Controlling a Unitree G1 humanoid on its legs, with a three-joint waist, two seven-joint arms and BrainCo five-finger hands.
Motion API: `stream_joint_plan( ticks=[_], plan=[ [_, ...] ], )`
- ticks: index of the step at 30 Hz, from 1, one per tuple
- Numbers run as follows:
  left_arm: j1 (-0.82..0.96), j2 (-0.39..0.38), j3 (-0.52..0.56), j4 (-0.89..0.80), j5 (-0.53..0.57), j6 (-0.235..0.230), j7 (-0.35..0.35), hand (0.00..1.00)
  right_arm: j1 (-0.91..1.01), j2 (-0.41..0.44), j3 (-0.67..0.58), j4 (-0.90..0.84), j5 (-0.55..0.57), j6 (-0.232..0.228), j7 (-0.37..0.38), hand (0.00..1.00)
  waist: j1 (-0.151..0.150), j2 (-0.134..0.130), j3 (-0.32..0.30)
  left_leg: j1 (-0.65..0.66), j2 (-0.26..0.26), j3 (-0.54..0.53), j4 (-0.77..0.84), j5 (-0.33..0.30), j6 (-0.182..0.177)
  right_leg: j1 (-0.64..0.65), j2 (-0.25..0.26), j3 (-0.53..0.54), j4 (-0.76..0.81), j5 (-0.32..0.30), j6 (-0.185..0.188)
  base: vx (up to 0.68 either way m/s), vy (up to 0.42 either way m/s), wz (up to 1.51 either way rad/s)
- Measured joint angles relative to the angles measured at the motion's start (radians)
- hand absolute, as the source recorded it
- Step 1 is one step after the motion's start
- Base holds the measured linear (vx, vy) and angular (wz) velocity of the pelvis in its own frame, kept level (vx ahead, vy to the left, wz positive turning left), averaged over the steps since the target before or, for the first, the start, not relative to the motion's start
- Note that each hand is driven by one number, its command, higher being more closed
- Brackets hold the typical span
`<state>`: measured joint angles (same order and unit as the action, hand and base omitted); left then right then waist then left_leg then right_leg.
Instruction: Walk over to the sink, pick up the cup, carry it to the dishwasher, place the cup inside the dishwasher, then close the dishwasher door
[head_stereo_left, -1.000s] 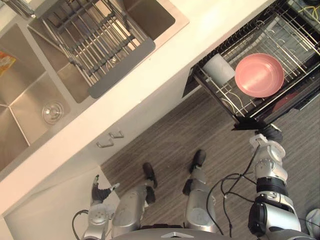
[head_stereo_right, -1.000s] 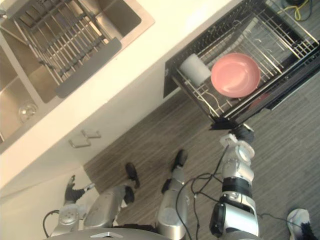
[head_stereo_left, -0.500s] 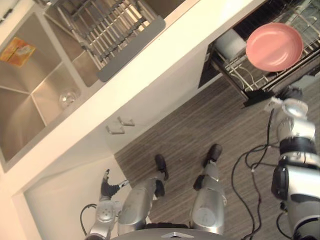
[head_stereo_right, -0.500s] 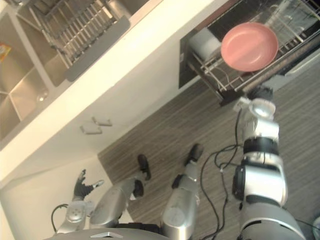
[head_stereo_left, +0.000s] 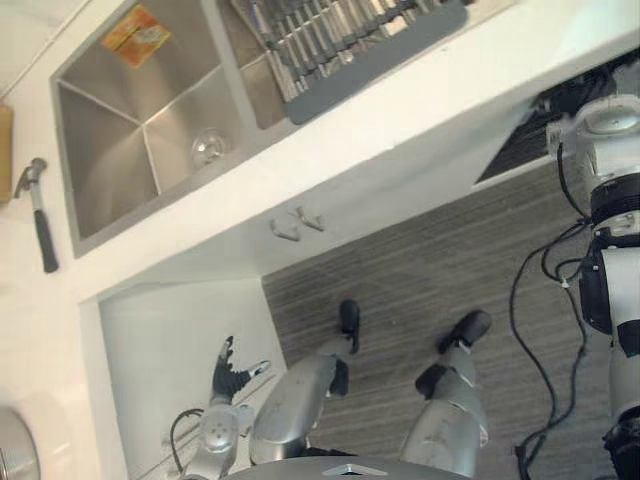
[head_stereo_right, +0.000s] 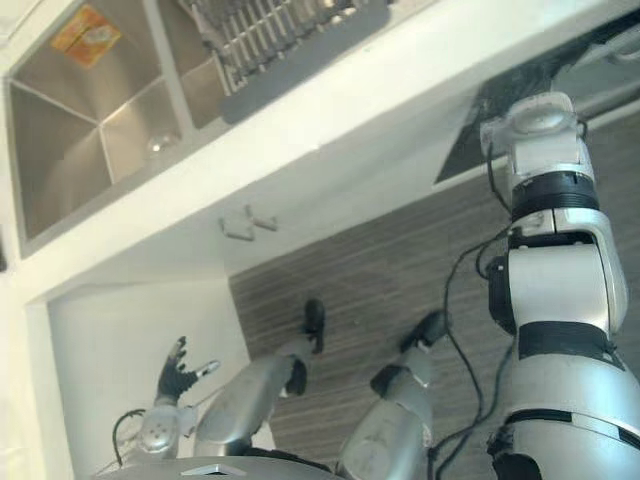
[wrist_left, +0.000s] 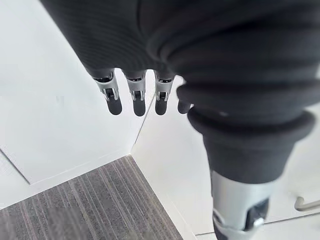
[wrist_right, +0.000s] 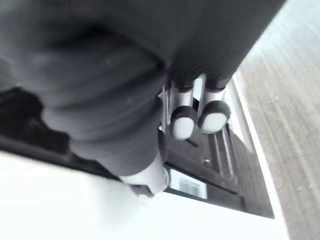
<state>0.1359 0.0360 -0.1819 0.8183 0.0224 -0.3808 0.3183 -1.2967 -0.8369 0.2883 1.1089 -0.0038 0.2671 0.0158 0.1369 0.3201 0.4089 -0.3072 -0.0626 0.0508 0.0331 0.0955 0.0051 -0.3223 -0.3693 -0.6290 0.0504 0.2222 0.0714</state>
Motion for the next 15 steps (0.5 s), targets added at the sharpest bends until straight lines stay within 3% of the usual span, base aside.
stream_joint_plan(
  ticks=[4, 5, 9, 11, 13, 15],
  plan=[
    [0.051, 0.009, -0.028, 0.038, -0.002, 0.004, -0.029, 0.0, -0.004, -0.001, 0.036, 0.02, -0.115, -0.002, 0.005, 1.0, 0.013, 0.004, 0.0, -0.003, -0.005, -0.004, -0.021, 0.003, -0.015, -0.038, -0.025, 0.01, 0.063, -0.027, 0.006, 0.0, 0.008, 0.02],
    [0.054, 0.009, -0.032, 0.037, -0.002, 0.004, -0.03, 0.0, -0.005, -0.003, 0.049, 0.02, -0.125, -0.003, 0.005, 0.0, 0.017, 0.004, 0.0, -0.004, -0.003, -0.004, -0.021, 0.003, -0.015, -0.044, -0.025, 0.013, 0.071, -0.031, 0.006, -0.02, -0.03, -0.02],
    [0.054, 0.012, -0.05, 0.036, -0.016, 0.002, -0.036, 0.0, -0.009, -0.01, 0.085, 0.02, -0.139, -0.019, 0.026, 0.0, 0.021, 0.013, -0.006, -0.007, 0.009, -0.01, -0.025, 0.009, -0.023, -0.065, -0.024, 0.014, 0.113, -0.06, -0.005, -0.01, -0.051, -0.01],
    [0.054, 0.012, -0.061, 0.035, -0.022, 0.002, -0.035, 0.0, -0.009, -0.019, 0.084, 0.02, -0.068, -0.024, 0.025, 0.0, 0.021, 0.02, -0.015, -0.007, 0.016, -0.016, -0.029, 0.013, -0.029, -0.066, -0.019, 0.01, 0.121, -0.068, -0.009, 0.0, -0.056, 0.04],
    [0.055, 0.012, -0.061, 0.027, -0.051, 0.001, -0.043, 0.0, 0.003, -0.019, 0.01, 0.017, 0.001, -0.037, 0.012, 0.0, 0.017, 0.021, -0.017, -0.002, 0.023, -0.017, -0.029, 0.019, -0.023, -0.064, -0.013, 0.007, 0.126, -0.075, -0.012, 0.02, -0.043, 0.0],
    [0.056, 0.012, -0.061, 0.024, -0.077, 0.001, -0.059, 0.0, 0.06, -0.018, -0.086, -0.02, 0.043, -0.078, -0.014, 0.0, 0.015, 0.021, -0.016, 0.009, 0.026, -0.017, -0.029, 0.021, -0.021, -0.053, -0.011, 0.006, 0.127, -0.077, -0.013, 0.02, -0.007, 0.01]
  ],
)
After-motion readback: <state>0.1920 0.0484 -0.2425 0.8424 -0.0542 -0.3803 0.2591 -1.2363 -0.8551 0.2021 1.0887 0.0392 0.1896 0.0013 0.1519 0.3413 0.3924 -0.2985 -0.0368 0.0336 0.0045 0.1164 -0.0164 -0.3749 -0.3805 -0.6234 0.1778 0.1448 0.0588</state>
